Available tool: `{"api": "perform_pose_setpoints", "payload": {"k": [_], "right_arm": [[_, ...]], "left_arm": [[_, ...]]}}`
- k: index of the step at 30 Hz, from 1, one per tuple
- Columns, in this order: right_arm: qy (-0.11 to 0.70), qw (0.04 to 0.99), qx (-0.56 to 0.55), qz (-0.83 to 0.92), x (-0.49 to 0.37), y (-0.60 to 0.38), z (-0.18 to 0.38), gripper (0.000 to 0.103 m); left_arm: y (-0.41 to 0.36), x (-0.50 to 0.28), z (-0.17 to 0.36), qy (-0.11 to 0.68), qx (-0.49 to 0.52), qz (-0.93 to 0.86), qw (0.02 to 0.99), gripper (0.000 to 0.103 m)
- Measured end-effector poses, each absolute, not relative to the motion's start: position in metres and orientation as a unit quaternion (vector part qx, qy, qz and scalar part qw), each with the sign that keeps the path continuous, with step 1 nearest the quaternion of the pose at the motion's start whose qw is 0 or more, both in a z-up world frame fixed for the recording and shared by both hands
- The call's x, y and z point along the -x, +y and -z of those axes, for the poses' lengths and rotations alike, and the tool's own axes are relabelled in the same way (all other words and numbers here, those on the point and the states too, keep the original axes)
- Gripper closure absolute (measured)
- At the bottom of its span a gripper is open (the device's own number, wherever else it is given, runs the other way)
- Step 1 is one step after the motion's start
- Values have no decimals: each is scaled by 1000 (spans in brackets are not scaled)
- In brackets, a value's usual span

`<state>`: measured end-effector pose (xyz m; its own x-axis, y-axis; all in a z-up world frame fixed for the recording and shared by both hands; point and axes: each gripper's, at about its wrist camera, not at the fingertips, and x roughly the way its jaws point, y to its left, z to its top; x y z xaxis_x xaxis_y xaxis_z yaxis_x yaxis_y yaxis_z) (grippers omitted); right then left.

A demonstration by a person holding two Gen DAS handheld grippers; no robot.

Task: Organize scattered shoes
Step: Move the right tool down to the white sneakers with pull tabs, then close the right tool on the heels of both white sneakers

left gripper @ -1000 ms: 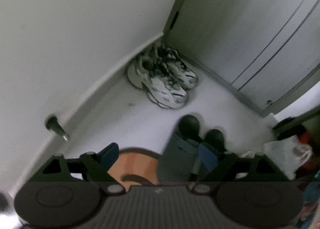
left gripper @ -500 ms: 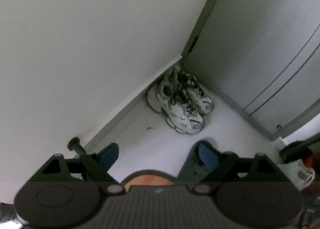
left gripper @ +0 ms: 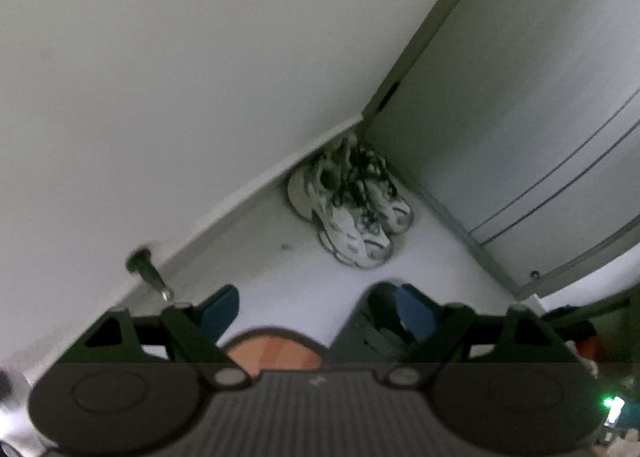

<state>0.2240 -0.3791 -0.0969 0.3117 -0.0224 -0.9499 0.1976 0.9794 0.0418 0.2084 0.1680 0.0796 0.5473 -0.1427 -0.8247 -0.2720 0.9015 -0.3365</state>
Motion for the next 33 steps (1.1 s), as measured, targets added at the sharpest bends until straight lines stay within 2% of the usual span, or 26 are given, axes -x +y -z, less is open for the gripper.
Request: {"api": "perform_pose_setpoints", "payload": {"k": [14, 25, 27, 29, 31, 33], "right_arm": [[629, 765, -110, 83, -259, -414, 152, 28], [635, 761, -108, 83, -283, -410, 206, 29], [640, 755, -114, 87, -287, -411, 211, 44], [646, 747, -128, 90, -291, -414, 218, 48], [647, 743, -133, 106, -291, -416, 223, 58], [647, 741, -134, 121, -291, -416, 227, 60]], "left_arm": [[164, -208, -83, 474, 212, -53, 853, 15], [148, -213, -69, 504, 200, -34, 840, 15], [149, -213, -65, 509, 206, -34, 835, 15], [151, -214, -62, 514, 214, -33, 830, 15], [153, -215, -60, 517, 221, -34, 826, 15], [155, -214, -61, 515, 225, -34, 826, 15]]}}
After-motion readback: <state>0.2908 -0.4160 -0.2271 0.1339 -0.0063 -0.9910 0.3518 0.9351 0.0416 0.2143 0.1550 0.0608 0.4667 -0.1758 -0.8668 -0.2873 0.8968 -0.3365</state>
